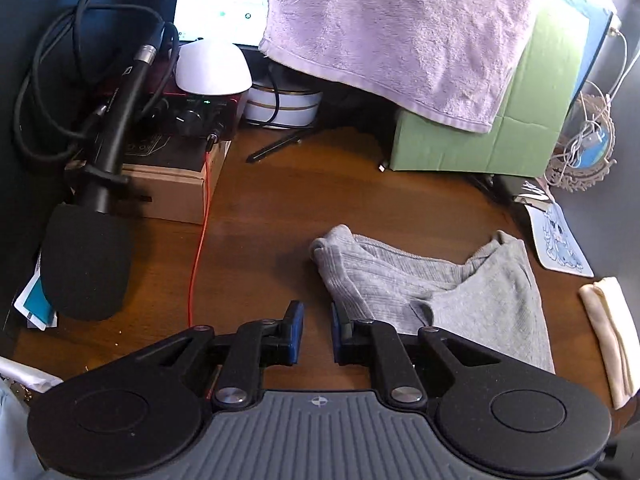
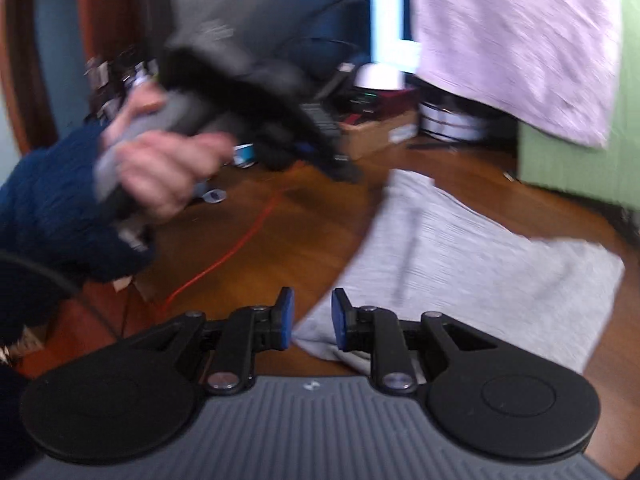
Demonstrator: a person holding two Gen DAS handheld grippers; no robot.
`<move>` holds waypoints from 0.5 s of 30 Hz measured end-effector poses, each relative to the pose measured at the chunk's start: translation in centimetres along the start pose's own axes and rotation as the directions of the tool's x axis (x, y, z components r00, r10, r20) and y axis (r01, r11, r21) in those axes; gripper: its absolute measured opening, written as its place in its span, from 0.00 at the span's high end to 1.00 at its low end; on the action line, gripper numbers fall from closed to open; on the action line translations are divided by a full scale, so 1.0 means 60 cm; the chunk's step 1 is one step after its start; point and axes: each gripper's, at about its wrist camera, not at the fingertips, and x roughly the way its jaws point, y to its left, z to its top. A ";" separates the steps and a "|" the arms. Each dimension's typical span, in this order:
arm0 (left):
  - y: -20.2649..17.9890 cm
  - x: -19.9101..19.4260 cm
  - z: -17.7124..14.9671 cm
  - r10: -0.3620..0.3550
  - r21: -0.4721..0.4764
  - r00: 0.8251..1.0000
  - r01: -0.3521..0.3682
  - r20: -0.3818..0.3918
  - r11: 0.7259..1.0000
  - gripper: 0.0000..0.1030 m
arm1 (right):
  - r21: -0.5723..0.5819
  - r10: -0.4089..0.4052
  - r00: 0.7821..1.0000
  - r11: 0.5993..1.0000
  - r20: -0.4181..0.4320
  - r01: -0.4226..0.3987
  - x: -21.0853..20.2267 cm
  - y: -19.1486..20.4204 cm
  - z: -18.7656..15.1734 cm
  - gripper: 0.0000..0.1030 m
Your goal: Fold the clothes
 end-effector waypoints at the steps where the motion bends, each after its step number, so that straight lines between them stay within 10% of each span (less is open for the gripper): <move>1: 0.002 0.000 0.001 -0.006 -0.006 1.000 0.006 -0.002 1.000 0.88 | -0.017 -0.002 1.000 1.000 -0.010 0.002 0.005 0.008 0.000 0.78; 15: 0.022 0.005 0.003 -0.051 -0.092 0.998 0.047 -0.042 0.995 0.82 | -0.067 -0.132 0.991 0.989 -0.021 0.130 0.028 0.029 -0.036 0.88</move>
